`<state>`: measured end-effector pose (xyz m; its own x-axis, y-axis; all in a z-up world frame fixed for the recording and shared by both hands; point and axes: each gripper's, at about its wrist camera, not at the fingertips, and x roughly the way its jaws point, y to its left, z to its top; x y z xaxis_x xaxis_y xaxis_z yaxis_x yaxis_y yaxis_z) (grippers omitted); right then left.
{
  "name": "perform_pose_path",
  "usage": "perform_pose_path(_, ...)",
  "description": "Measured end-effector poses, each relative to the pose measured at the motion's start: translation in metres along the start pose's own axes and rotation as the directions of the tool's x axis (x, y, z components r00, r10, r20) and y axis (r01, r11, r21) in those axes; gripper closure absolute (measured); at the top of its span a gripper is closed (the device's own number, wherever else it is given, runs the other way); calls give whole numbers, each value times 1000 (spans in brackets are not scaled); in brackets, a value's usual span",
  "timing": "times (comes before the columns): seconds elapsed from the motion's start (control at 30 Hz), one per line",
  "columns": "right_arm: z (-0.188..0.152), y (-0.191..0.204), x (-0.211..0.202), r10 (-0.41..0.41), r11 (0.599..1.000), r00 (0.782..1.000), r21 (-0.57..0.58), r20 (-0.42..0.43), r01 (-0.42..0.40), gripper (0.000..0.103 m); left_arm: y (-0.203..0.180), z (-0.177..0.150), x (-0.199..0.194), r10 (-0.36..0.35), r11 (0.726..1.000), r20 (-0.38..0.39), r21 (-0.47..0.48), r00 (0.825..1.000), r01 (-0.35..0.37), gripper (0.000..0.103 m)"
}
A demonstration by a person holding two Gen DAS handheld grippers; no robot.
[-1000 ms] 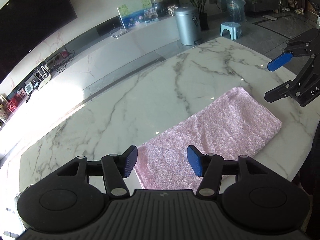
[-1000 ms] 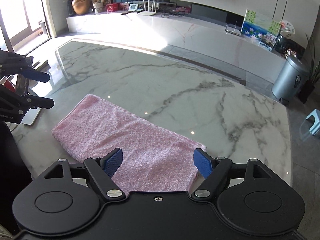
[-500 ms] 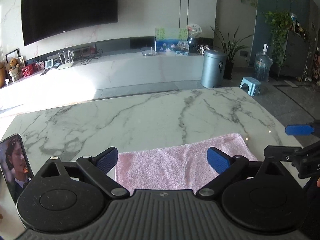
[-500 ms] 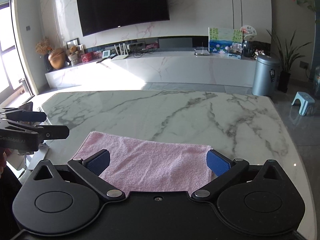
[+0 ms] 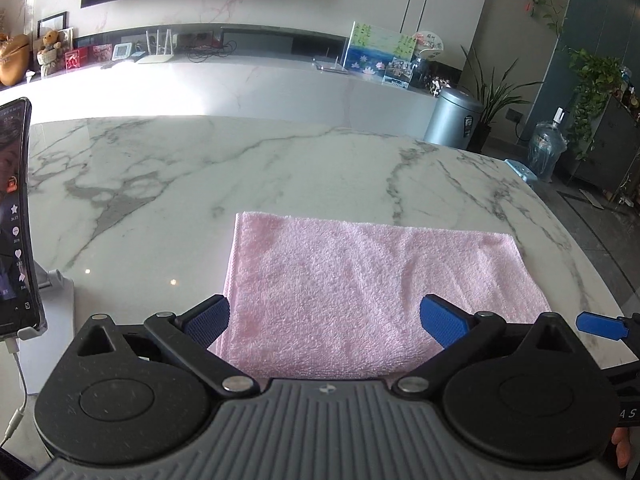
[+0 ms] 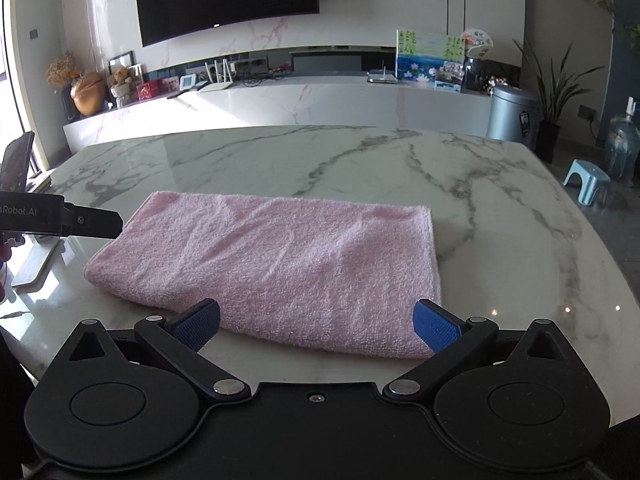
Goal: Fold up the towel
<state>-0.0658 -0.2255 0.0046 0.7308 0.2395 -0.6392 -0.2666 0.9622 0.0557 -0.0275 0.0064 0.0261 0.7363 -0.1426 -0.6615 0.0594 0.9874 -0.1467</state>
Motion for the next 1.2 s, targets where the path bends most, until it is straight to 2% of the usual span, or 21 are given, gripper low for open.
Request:
perform_pose_path(0.17,-20,8,8,-24,1000,999,3,-29,24,1,-20,-25,-3,66,994,57,86,996,-70,0)
perform_pose_path(0.27,-26,10,10,-45,999,998,23,-38,45,1,-27,-39,-3,81,990,66,111,995,-88,0)
perform_pose_path(0.4,-37,14,8,-70,996,997,56,-22,71,1,-26,-51,1,72,992,43,102,996,-76,1)
perform_pose_path(0.57,-44,25,14,-46,998,998,45,-41,48,1,-22,-61,8,81,994,-7,73,997,-80,1)
perform_pose_path(0.9,-52,36,16,-80,997,996,19,-33,81,1,-28,-71,9,134,989,-26,74,991,-132,1)
perform_pose_path(1.2,-51,34,18,-105,994,994,17,-26,106,1,-24,-72,13,128,989,-33,80,991,-125,1)
